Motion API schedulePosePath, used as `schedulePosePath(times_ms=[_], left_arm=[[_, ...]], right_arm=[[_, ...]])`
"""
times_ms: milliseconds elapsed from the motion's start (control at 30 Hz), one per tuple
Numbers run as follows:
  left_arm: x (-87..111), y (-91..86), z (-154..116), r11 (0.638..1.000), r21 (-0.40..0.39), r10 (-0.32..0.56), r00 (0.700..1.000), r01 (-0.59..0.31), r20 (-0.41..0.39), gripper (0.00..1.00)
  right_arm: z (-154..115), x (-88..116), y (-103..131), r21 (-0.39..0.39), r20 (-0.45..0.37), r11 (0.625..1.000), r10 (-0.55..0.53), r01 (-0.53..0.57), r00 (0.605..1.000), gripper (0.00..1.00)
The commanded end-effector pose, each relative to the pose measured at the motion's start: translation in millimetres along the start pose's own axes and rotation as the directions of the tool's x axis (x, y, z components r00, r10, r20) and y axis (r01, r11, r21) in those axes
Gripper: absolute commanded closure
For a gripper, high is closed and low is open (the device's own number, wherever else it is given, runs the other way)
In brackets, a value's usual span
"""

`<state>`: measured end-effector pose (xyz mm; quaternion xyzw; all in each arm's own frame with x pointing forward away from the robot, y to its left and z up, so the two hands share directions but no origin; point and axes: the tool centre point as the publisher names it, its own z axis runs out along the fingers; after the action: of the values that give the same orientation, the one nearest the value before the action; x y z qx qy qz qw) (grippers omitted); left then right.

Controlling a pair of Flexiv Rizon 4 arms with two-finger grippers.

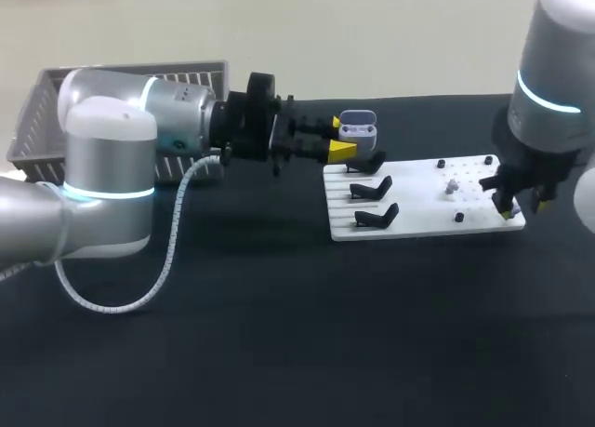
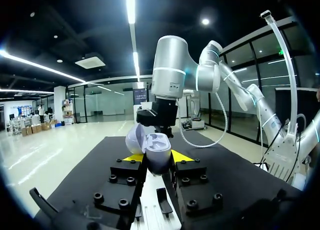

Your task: Pick up each earbud case from the left stands, insert the matching earbuds, close the lid, and place the case in the box.

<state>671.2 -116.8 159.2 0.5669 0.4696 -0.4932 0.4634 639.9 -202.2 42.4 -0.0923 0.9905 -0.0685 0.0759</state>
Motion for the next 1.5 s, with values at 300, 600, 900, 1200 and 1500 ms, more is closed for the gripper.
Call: schedulePosePath(times_ms=[300, 600, 900, 1200, 1500], left_arm=[[0.7, -0.9, 0, 1.000, -0.003, 0.003, 1.000, -0.003, 0.002, 1.00], [0.7, -0.9, 0, 1.000, -0.003, 0.003, 1.000, -0.003, 0.002, 1.00], [0.7, -0.9, 0, 1.000, -0.003, 0.003, 1.000, -0.003, 0.002, 1.00], [0.7, -0.9, 0, 1.000, -0.003, 0.003, 1.000, -0.003, 0.002, 1.00], [0.7, -0.9, 0, 1.000, -0.003, 0.003, 1.000, -0.003, 0.002, 1.00]], right_arm=[[15, -7, -2, 0.048, -0.015, 0.999, 0.019, -0.018, 1.000, 0.62], [18, -13, -3, 0.061, -0.015, 0.998, 0.019, -0.018, 1.000, 0.64], [21, -16, -3, 0.059, -0.018, 0.998, 0.018, -0.017, 1.000, 0.70], [24, -12, -3, 0.059, -0.021, 0.998, 0.026, -0.024, 0.999, 0.73], [22, -8, -2, 0.069, -0.021, 0.997, 0.031, -0.029, 0.999, 1.00]])
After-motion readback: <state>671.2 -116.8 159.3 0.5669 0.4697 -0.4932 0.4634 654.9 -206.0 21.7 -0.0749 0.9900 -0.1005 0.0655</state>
